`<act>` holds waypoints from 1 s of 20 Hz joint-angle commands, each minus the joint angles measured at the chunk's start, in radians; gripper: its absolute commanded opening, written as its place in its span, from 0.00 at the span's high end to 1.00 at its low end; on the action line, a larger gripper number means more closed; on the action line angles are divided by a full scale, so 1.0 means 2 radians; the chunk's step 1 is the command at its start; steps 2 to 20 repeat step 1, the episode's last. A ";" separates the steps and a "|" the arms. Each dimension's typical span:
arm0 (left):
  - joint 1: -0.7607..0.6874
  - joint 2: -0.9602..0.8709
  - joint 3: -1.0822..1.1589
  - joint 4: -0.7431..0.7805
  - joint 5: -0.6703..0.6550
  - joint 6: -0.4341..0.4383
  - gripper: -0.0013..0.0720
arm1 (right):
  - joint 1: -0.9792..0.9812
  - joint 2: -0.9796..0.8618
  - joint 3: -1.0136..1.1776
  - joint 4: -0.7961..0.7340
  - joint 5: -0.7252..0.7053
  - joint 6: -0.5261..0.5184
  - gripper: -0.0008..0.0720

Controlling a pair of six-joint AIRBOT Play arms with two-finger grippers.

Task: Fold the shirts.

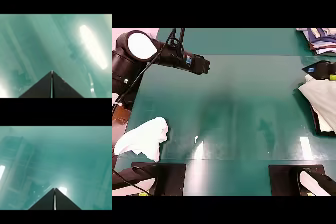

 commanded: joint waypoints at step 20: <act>0.000 0.000 0.000 0.000 0.027 0.000 0.95 | 0.032 0.000 0.001 -0.004 -0.009 0.000 0.96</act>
